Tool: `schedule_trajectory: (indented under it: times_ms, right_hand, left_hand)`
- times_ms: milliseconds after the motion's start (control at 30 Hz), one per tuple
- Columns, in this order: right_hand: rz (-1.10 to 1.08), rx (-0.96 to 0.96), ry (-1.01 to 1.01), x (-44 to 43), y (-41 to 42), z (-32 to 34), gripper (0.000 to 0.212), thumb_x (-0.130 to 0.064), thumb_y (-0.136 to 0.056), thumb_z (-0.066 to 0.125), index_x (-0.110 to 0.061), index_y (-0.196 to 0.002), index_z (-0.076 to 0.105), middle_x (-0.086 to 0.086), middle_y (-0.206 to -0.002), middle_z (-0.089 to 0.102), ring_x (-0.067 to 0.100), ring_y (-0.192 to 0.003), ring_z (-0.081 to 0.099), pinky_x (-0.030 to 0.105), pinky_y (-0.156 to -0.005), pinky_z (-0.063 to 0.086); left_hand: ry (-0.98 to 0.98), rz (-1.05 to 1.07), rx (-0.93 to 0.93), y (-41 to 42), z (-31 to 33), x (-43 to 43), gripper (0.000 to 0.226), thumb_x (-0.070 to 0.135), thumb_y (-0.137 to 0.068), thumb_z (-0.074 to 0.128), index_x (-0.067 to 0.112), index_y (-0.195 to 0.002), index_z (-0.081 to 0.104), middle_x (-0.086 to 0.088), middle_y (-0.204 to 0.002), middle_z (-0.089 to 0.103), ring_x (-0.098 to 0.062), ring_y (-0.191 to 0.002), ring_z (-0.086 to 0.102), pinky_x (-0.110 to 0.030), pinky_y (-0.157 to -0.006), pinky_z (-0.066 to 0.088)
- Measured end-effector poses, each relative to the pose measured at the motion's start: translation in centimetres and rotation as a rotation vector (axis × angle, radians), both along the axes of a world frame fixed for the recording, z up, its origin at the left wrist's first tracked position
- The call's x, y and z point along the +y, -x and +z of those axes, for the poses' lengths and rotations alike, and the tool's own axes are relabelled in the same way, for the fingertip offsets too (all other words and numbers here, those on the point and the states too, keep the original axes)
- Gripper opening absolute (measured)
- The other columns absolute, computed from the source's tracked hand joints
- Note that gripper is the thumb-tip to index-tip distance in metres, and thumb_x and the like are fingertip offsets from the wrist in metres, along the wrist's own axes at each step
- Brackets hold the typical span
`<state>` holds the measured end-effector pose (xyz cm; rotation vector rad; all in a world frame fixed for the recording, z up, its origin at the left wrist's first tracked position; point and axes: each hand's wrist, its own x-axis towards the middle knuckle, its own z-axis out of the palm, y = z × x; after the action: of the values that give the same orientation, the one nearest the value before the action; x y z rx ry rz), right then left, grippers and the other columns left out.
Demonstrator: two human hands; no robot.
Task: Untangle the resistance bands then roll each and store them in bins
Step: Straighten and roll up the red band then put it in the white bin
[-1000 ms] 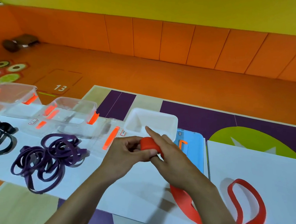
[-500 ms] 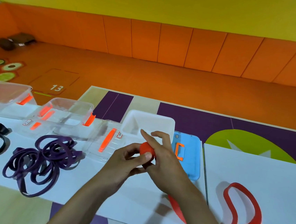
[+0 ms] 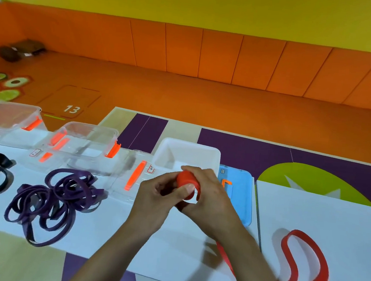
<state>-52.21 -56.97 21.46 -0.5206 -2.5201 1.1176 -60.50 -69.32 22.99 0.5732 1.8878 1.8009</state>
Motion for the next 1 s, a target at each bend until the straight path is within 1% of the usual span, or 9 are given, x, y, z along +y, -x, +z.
schedule_trajectory:
  times_ms: [67,167,333,400,533,700,833,933,1000]
  right_hand:
    - [-0.04,0.032,0.04,-0.9,0.4,-0.2,0.071,-0.043,-0.08,0.08,-0.046,-0.14,0.04,-0.017,-0.127,0.058,0.008,-0.111,0.059,0.031,-0.095,0.054]
    - [-0.145,0.098,0.096,-1.8,0.7,-0.1,0.065,-0.052,-0.087,0.073,-0.045,-0.143,0.041,-0.016,-0.128,0.055,0.006,-0.11,0.057,0.025,-0.093,0.054]
    - [0.004,0.026,0.128,-0.4,0.1,-0.7,0.068,-0.027,-0.096,0.07,-0.05,-0.151,0.037,-0.017,-0.136,0.036,0.009,-0.108,0.061,0.029,-0.09,0.057]
    - [0.111,-0.071,0.003,0.2,-0.3,-0.6,0.078,-0.017,-0.096,0.066,-0.057,-0.151,0.027,-0.021,-0.145,0.024,0.013,-0.101,0.064,0.032,-0.085,0.057]
    - [0.195,-0.131,-0.086,0.1,-0.4,-0.2,0.088,-0.009,-0.094,0.062,-0.058,-0.152,0.017,-0.022,-0.152,0.015,0.015,-0.103,0.063,0.034,-0.084,0.057]
    - [0.09,-0.065,0.045,-0.1,-0.1,1.2,0.082,-0.016,-0.084,0.073,-0.054,-0.144,0.031,-0.021,-0.128,0.044,0.005,-0.103,0.058,0.024,-0.083,0.054]
    - [0.093,-0.046,0.295,0.6,-1.0,1.5,0.063,-0.033,-0.077,0.086,-0.046,-0.124,0.046,-0.009,-0.101,0.065,0.01,-0.085,0.063,0.031,-0.081,0.057]
    - [0.16,0.085,0.579,0.7,-1.6,1.4,0.052,-0.032,-0.081,0.084,-0.034,-0.126,0.058,-0.006,-0.111,0.07,0.015,-0.099,0.068,0.035,-0.086,0.058]
    - [0.154,0.175,0.64,0.7,-1.4,1.5,0.041,-0.028,-0.089,0.078,-0.029,-0.128,0.063,-0.003,-0.114,0.072,0.017,-0.099,0.069,0.033,-0.08,0.058]
  left_hand:
    - [-0.043,0.067,-0.054,-0.8,0.1,0.5,0.018,0.017,-0.086,0.078,0.02,-0.104,0.077,0.002,-0.094,0.079,-0.012,-0.092,0.074,-0.019,-0.078,0.055]
    - [-0.071,0.062,-0.095,-1.3,0.0,0.8,0.027,0.032,-0.082,0.079,0.019,-0.105,0.075,0.002,-0.096,0.078,-0.012,-0.095,0.073,-0.022,-0.082,0.057]
    - [0.061,-0.145,-0.047,0.3,-0.4,-0.2,0.043,0.05,-0.074,0.076,0.02,-0.105,0.074,0.0,-0.1,0.076,-0.02,-0.1,0.072,-0.044,-0.098,0.057]
    - [0.12,-0.248,-0.033,1.3,-0.1,-0.8,0.04,0.045,-0.072,0.079,0.021,-0.103,0.074,0.002,-0.101,0.076,-0.018,-0.098,0.073,-0.037,-0.095,0.057]
    - [0.176,-0.325,0.073,2.3,0.3,-1.3,0.026,0.013,-0.08,0.085,0.017,-0.103,0.075,-0.002,-0.095,0.077,-0.018,-0.091,0.073,-0.029,-0.082,0.057]
    - [0.047,-0.224,0.103,1.8,0.2,-1.5,0.038,0.015,-0.073,0.09,0.018,-0.108,0.076,-0.002,-0.1,0.077,-0.022,-0.096,0.074,-0.031,-0.085,0.06]
    - [-0.067,-0.059,0.015,1.1,0.2,-1.3,0.042,0.02,-0.067,0.084,0.015,-0.107,0.074,0.0,-0.097,0.078,-0.015,-0.091,0.074,-0.02,-0.078,0.055]
    - [-0.137,0.004,-0.064,0.5,0.3,-1.0,0.041,0.021,-0.067,0.081,0.016,-0.107,0.075,-0.001,-0.1,0.079,-0.016,-0.093,0.075,-0.019,-0.078,0.055]
    - [-0.17,0.061,-0.13,0.1,0.3,-0.7,0.038,0.022,-0.067,0.081,0.02,-0.104,0.077,-0.003,-0.102,0.079,-0.018,-0.097,0.075,-0.019,-0.08,0.056]
